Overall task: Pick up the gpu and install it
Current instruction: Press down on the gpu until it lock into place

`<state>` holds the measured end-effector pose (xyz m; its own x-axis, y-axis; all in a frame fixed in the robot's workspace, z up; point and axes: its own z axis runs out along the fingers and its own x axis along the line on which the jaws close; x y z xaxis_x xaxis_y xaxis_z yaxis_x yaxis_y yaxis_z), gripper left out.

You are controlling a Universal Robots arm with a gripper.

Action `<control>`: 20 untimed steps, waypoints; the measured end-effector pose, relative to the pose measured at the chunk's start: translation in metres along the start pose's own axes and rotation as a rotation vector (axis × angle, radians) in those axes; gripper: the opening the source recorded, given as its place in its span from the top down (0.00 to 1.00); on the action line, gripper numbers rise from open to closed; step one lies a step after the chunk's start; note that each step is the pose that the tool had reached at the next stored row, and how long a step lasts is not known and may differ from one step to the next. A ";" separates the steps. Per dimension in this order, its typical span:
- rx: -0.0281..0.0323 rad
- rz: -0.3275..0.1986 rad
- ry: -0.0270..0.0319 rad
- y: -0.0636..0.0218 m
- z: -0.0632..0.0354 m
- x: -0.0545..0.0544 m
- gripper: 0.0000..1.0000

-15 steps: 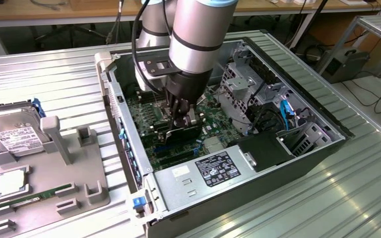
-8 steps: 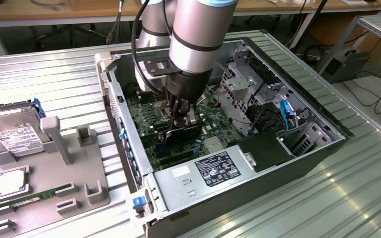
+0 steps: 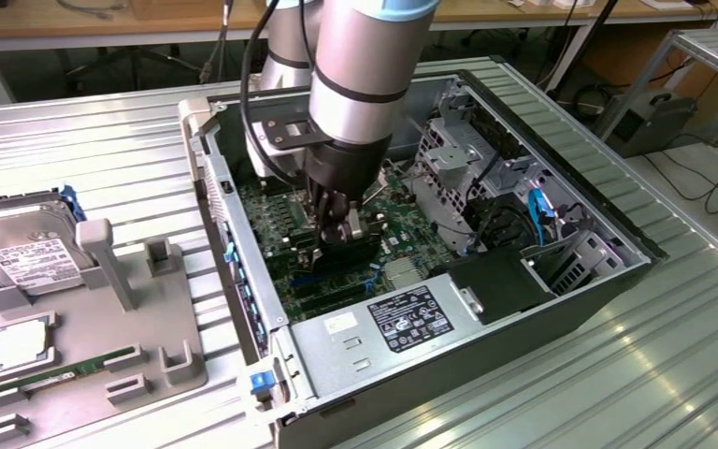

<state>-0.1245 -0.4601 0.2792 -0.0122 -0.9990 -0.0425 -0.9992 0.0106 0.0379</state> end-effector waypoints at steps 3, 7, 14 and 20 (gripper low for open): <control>0.0001 0.000 0.0000 0.0001 0.0009 0.000 0.89; 0.0002 0.000 -0.0001 0.0000 0.0020 0.000 0.89; 0.0012 0.000 0.0002 0.0001 0.0043 -0.001 0.89; 0.0024 0.000 0.0001 0.0005 0.0058 -0.001 0.89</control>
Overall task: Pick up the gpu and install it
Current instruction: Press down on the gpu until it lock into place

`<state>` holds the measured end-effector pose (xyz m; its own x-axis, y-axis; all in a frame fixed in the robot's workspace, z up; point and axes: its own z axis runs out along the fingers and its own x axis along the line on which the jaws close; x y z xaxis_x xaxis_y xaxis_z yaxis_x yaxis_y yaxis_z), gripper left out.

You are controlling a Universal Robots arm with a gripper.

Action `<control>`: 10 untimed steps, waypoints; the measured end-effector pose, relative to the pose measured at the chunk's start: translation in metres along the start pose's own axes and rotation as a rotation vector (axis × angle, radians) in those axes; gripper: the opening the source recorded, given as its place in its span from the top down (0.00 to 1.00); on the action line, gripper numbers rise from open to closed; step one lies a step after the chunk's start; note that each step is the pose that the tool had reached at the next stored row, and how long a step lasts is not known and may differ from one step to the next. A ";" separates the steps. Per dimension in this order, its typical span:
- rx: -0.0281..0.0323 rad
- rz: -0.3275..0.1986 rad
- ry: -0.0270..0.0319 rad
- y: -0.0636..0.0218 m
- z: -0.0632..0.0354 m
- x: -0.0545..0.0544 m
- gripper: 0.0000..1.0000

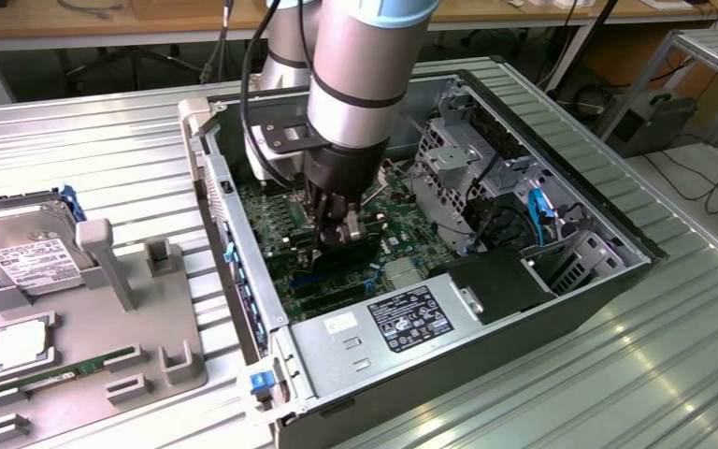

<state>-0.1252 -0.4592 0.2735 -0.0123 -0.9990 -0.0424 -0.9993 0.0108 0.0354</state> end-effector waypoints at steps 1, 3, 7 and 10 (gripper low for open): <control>0.0003 0.000 0.0000 0.0001 0.0004 0.000 0.89; 0.0016 0.000 -0.0004 0.0005 0.0015 0.000 0.89; 0.0039 0.000 0.0002 0.0014 0.0036 0.000 0.89; 0.0048 0.000 -0.0012 0.0015 0.0028 0.000 0.89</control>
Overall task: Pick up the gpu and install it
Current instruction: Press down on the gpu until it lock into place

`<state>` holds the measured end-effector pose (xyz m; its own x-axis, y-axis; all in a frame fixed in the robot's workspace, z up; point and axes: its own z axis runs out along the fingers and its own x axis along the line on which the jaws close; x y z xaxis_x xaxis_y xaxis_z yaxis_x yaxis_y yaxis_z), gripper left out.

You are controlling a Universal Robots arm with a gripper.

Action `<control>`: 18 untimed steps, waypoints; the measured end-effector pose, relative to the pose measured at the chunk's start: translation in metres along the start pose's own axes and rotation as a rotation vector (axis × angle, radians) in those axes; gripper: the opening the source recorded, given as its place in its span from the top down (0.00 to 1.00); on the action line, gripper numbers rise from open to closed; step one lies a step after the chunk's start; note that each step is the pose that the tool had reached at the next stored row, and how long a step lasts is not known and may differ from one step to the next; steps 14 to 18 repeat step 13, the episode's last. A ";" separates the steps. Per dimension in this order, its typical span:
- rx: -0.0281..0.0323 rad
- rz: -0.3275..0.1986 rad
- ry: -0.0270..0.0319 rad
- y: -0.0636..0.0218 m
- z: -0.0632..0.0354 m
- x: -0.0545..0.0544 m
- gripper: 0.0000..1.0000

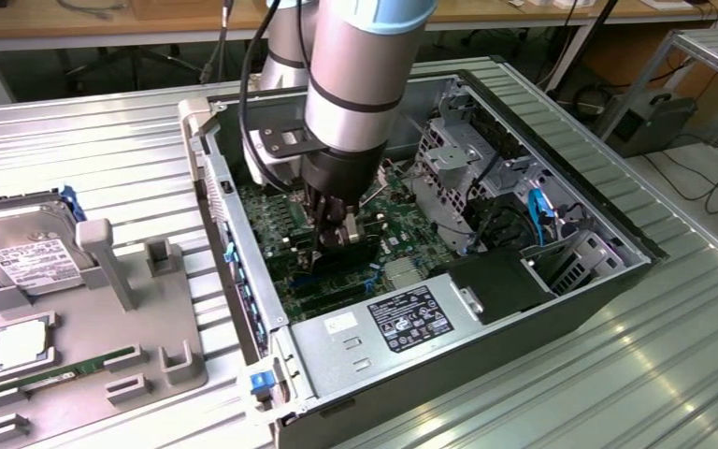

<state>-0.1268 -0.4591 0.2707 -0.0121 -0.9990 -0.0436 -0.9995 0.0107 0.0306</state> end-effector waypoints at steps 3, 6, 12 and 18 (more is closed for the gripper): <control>-0.0005 0.000 -0.0006 0.0004 -0.0188 -0.001 0.89; -0.0008 0.000 -0.0032 0.0007 -0.0277 -0.001 0.89; -0.0006 0.000 -0.0054 0.0007 -0.0277 -0.001 0.89; -0.0006 0.000 -0.0054 0.0006 -0.0277 -0.001 0.89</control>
